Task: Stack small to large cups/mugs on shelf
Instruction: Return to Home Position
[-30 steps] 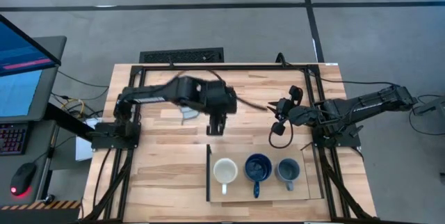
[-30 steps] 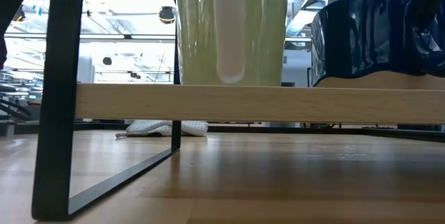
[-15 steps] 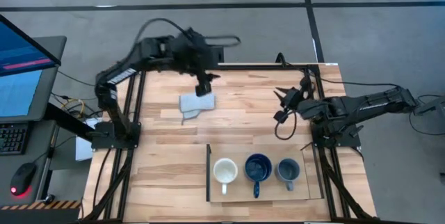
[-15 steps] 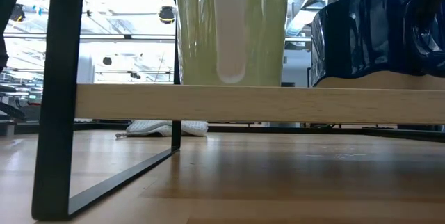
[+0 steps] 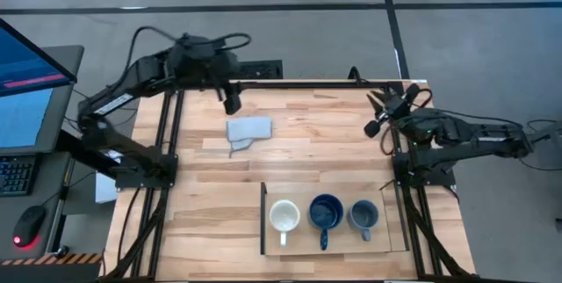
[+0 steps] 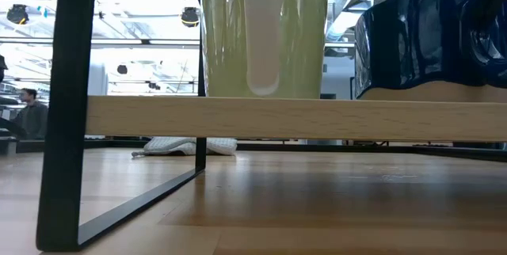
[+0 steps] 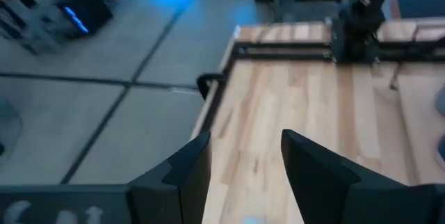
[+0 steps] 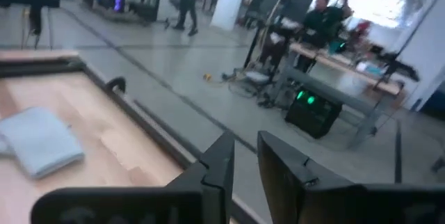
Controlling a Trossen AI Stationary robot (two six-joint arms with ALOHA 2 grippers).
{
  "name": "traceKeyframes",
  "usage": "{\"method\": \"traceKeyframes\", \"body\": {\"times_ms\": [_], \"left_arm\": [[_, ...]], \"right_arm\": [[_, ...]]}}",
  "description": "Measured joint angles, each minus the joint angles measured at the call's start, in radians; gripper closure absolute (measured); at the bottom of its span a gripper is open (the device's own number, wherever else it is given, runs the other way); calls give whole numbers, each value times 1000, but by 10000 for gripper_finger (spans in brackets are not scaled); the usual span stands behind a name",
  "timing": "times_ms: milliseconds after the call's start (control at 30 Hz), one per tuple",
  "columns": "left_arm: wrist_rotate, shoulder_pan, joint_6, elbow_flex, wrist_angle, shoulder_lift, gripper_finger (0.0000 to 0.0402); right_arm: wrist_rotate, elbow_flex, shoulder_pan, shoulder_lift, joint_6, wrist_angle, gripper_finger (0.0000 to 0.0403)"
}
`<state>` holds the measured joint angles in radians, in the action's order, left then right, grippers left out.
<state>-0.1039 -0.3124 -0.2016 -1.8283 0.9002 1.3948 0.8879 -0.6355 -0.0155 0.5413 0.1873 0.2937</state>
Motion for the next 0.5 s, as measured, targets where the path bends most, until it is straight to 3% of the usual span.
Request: {"method": "traceKeyframes", "body": {"times_ms": [100, 300, 500], "left_arm": [[-7, -25, -7, 186, -124, -131, 235], [-9, -84, -19, 521, -328, -351, 235], [-9, -152, -30, 824, -574, -537, 235]], "right_arm": [[-23, 49, 22, -70, 76, -63, 317], [-226, 151, 97, -180, 210, -262, 317], [-251, 185, 201, -228, 224, -301, 317]]}}
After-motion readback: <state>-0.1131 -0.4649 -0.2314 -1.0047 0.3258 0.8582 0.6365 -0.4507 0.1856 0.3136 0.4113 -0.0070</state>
